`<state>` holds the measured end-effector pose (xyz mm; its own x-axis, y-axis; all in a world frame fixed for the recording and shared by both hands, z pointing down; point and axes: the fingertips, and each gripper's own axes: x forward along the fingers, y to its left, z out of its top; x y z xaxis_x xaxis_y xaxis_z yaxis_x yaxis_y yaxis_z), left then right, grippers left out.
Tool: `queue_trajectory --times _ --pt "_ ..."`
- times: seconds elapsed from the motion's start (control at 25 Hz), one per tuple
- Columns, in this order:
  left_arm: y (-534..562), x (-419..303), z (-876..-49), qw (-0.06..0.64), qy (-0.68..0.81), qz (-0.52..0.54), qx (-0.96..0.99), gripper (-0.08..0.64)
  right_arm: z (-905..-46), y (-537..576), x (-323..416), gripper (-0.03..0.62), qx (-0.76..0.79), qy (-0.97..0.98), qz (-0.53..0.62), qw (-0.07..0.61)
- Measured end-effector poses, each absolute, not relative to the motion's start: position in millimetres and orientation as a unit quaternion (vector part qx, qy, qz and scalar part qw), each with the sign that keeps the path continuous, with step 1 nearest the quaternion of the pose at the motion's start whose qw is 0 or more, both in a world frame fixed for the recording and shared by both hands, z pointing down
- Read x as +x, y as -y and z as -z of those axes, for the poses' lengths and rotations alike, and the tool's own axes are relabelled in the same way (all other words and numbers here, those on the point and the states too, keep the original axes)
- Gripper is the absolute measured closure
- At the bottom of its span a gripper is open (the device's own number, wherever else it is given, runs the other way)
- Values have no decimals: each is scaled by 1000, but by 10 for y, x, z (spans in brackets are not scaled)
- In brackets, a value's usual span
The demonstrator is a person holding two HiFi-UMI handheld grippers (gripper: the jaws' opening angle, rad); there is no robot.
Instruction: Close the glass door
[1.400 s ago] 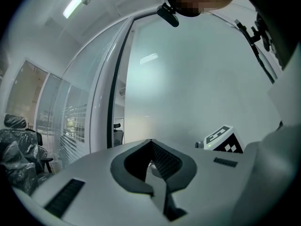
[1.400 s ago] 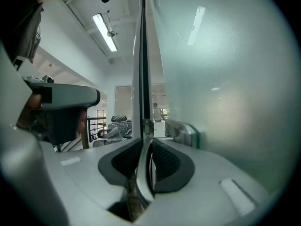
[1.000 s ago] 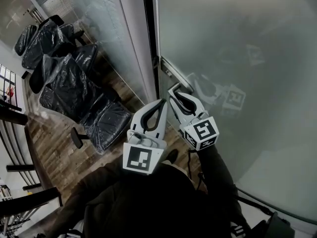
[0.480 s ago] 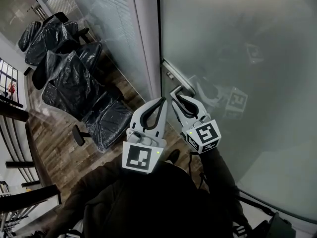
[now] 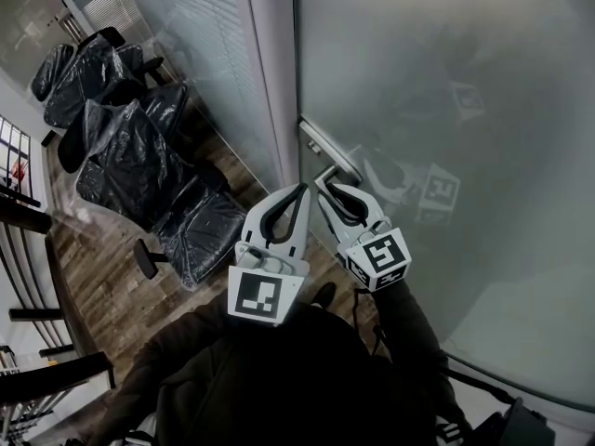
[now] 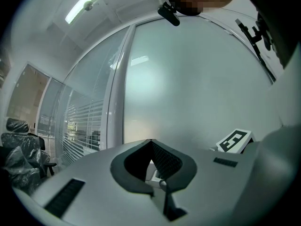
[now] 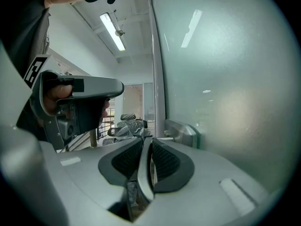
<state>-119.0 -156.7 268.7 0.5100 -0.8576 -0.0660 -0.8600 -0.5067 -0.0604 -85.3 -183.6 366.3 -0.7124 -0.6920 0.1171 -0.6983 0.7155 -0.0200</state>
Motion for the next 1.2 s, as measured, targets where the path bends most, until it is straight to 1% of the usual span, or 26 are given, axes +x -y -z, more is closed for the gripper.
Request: queue_trajectory --times 0.2,0.36,0.4,0.44,0.48,0.68,0.84,0.88,0.92,1.08,1.2 --pt "1596 -1240 -2671 43 -500 -21 -865 563 -3679 1813 -851 523 379 922 -31 73" --pt "1650 -1347 -2662 42 -512 -26 -858 563 -3627 1772 -850 523 386 917 -3 96" --pt "1664 -1377 -2657 42 -514 -27 -856 563 -3562 1748 -856 524 387 918 7 90" --pt "1682 -1410 -2647 42 -516 -27 -855 563 -3481 1727 -866 550 387 918 15 83" --pt "1701 -1441 -2635 41 -517 -27 -854 563 -3402 1716 -873 555 388 918 19 76" --pt "1760 -1510 -2629 37 -520 -29 -853 563 -3142 1671 -850 565 401 914 30 52" --pt "1791 -1485 -2634 37 -518 -27 -854 563 -2800 1571 -813 567 417 908 48 12" --pt "1798 -1481 -2642 36 -517 -26 -855 563 -2724 1558 -801 576 419 907 50 4" --pt "1802 -1479 -2649 36 -516 -25 -855 563 -2669 1558 -783 591 421 906 48 -3" --pt "1827 -1410 -2674 40 -505 -14 -862 563 -2586 1620 -665 591 435 900 2 -39" --pt "1840 -1363 -2732 36 -497 -11 -867 563 -2604 1648 -629 591 449 892 -9 -52"
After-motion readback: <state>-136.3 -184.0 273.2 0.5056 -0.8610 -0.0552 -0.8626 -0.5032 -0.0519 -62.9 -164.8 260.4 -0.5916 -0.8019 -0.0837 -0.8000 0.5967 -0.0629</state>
